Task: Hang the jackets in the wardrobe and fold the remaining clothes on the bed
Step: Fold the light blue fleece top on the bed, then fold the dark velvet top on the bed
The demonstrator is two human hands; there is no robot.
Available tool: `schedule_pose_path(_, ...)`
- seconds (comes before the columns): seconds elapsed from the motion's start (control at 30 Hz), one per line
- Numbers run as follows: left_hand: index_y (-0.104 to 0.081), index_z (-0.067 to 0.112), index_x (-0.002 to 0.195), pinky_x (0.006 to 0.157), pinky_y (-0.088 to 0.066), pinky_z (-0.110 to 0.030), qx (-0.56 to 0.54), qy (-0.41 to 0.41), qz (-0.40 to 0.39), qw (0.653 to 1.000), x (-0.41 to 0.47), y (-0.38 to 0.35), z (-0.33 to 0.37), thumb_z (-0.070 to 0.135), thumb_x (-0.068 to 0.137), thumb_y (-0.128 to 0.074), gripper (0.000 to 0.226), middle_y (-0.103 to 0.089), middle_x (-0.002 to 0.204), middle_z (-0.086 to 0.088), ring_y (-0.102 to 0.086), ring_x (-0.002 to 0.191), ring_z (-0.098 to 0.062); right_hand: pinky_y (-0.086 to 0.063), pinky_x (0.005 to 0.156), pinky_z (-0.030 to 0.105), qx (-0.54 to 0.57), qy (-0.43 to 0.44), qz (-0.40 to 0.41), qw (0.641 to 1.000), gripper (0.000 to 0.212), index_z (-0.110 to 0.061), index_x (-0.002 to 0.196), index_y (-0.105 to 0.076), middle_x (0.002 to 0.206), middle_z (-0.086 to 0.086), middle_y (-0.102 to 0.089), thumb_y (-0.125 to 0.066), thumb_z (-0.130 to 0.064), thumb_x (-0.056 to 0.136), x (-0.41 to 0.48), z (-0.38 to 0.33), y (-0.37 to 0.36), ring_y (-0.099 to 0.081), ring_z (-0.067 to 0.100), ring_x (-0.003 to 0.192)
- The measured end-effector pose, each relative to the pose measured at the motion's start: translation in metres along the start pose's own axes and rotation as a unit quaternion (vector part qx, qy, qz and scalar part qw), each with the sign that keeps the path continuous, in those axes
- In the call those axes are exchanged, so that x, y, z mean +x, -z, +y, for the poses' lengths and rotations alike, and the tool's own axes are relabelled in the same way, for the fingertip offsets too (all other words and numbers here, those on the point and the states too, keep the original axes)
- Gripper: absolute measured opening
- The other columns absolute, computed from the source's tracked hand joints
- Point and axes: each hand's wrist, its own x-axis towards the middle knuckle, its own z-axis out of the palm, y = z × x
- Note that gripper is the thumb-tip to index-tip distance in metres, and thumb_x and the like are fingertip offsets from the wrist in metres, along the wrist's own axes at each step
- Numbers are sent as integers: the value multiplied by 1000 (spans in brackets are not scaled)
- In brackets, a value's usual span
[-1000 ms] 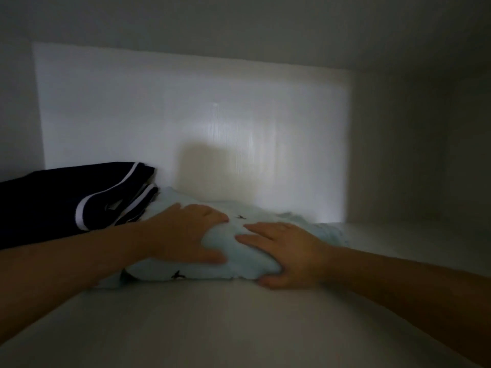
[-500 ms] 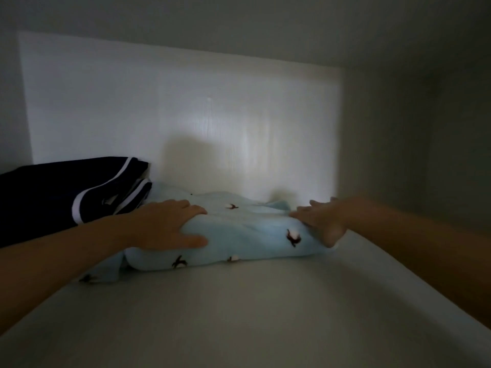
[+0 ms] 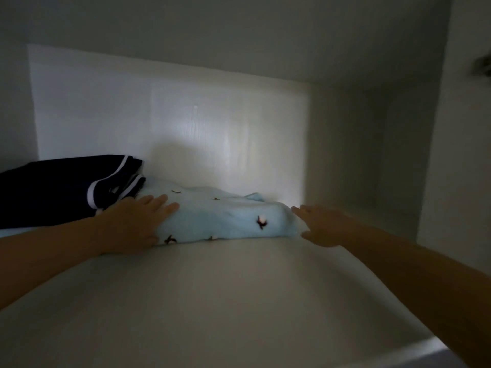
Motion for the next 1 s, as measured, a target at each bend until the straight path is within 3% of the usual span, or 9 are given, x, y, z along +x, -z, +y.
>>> schedule_pose_path(0.23,-1,28,151,109,-27,-28,-176,-25,85,980,-68,80,77,48,96,-39,70,-10,158,4,-26,138,-12,-23,115,36,64,22,59,996,67,-28,152,-9,160,2,-8,-46,-39,97,-158,-13,22,-18,19,145)
schedule_pose_path(0.37,-32,25,144,96,-43,-35,-317,-58,227,919,-133,141,148,43,89,-55,62,-42,143,4,-48,121,-18,-26,111,31,121,28,133,983,64,-33,149,-18,158,-5,-18,-49,-35,94,-292,-19,26,-25,16,141)
schedule_pose_path(0.47,-41,22,139,92,-45,-36,-387,-110,296,867,-177,191,218,38,85,-60,59,-49,138,0,-51,121,-23,-33,110,33,143,-13,172,975,58,-31,146,-28,154,-6,-28,-52,-33,93,-403,-16,22,-32,15,138)
schedule_pose_path(0.53,-42,20,138,90,-44,-36,-438,-155,318,827,-204,224,269,36,85,-60,58,-50,136,-1,-52,119,-24,-36,108,33,145,-60,184,970,54,-29,144,-33,151,-7,-33,-52,-32,94,-473,-11,18,-36,15,135)
schedule_pose_path(0.67,-51,9,130,96,-39,-30,-536,-254,358,721,-259,292,376,30,87,-60,49,-57,127,-6,-56,116,-25,-36,100,19,157,-161,178,958,49,-32,142,-35,147,-13,-36,-51,-32,95,-604,1,10,-42,4,127)
schedule_pose_path(0.77,-53,15,126,93,-44,-28,-627,-327,334,623,-305,335,461,36,86,-51,45,-59,120,2,-56,112,-16,-35,80,1,144,-254,191,937,44,-34,136,-41,139,-19,-43,-54,-30,94,-704,11,-5,-41,-26,96)
schedule_pose_path(0.83,-51,21,124,91,-42,-16,-665,-387,299,565,-340,362,522,39,88,-48,41,-58,119,10,-54,112,-5,-34,68,-3,136,-338,200,910,42,-33,132,-45,133,-20,-48,-57,-26,93,-773,16,-17,-35,-34,80)
schedule_pose_path(0.93,-51,24,123,89,-44,-13,-692,-478,235,487,-393,409,616,41,90,-49,37,-58,120,15,-52,113,2,-32,74,-4,107,-462,191,859,39,-30,130,-49,130,-18,-52,-57,-25,92,-873,24,-31,-39,-32,83)
schedule_pose_path(1.0,-53,23,123,88,-48,-19,-697,-522,201,448,-428,444,675,36,91,-54,35,-58,121,14,-52,111,2,-37,82,5,104,-538,182,817,38,-28,130,-51,128,-17,-52,-57,-23,92,-938,30,-37,-49,-17,99)
